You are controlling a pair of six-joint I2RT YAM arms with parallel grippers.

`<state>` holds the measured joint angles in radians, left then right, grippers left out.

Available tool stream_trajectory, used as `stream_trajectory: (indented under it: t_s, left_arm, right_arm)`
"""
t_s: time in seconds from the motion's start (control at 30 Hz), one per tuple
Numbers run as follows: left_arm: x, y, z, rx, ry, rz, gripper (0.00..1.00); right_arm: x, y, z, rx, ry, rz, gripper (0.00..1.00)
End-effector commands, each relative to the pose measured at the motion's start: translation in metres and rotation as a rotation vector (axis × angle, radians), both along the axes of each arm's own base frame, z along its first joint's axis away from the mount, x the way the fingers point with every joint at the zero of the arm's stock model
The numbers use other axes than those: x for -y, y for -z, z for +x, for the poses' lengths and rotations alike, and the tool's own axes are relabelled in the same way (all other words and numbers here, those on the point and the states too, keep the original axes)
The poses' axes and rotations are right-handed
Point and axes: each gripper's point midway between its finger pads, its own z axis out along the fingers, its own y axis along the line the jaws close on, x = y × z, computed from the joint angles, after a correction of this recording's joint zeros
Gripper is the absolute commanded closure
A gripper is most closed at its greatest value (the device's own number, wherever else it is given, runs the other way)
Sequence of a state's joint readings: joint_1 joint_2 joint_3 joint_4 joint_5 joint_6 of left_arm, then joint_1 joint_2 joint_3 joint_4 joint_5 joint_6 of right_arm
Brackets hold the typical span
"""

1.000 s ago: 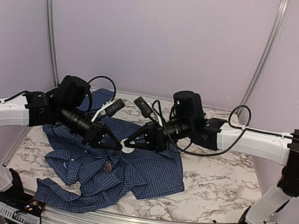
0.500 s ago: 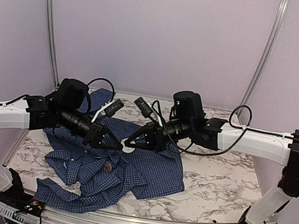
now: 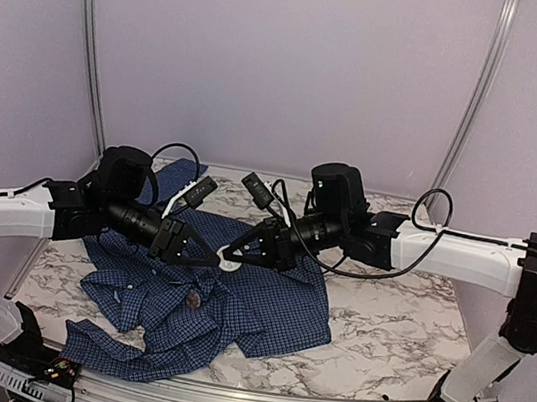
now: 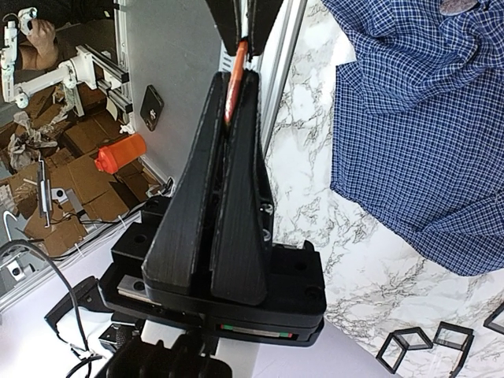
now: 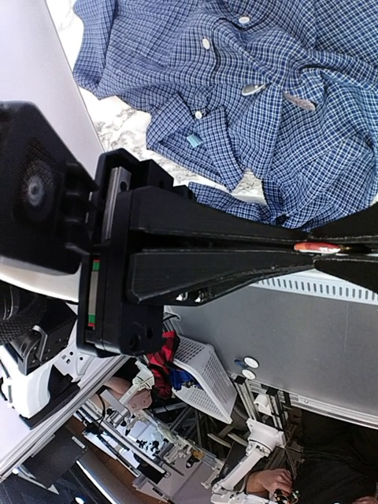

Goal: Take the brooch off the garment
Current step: Close the brooch securely.

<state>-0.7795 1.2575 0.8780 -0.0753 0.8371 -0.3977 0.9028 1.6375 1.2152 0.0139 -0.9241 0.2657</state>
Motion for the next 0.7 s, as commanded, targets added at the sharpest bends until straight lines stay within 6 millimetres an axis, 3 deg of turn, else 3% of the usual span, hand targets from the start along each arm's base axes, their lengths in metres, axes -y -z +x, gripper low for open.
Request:
stream_trajectory:
  t_s: [0.0,0.67]
  left_arm:
    - [0.005,-0.04,-0.005,0.043,0.045,-0.158,1.0]
    - [0.003,-0.038,0.008,-0.028,-0.011,-0.189,1.0]
  right_arm:
    - [-0.011,-0.017,0.005,0.087,0.042,0.046,1.0]
    - [-0.015,-0.03,0.017,0.119,0.104,0.074,0.99]
